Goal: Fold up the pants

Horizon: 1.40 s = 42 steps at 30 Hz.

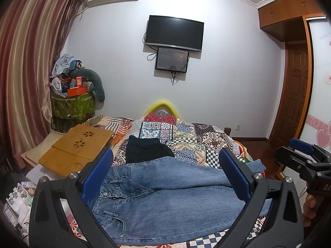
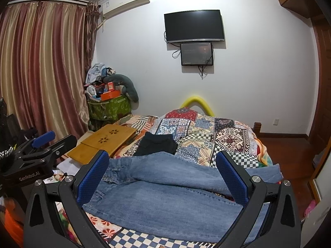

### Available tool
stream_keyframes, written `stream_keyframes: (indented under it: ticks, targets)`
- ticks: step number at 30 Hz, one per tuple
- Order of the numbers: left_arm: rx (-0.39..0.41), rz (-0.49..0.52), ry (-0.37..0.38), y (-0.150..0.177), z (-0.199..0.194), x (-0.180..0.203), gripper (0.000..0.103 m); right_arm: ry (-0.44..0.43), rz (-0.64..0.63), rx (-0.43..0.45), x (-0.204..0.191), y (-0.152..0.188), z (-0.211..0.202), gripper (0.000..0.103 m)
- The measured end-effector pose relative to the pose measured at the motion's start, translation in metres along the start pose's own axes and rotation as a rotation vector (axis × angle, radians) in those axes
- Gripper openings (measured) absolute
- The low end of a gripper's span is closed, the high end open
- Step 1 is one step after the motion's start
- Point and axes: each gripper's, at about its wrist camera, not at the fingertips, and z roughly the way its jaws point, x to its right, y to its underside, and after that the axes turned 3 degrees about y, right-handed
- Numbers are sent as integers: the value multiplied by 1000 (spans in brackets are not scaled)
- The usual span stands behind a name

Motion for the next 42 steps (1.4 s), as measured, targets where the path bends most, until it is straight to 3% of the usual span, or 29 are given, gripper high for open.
stream_keyframes:
  ticks: [42]
  targets:
    - [-8,-22,-16,-3,9,-5,103,8,-4,-6,5,3,4,103]
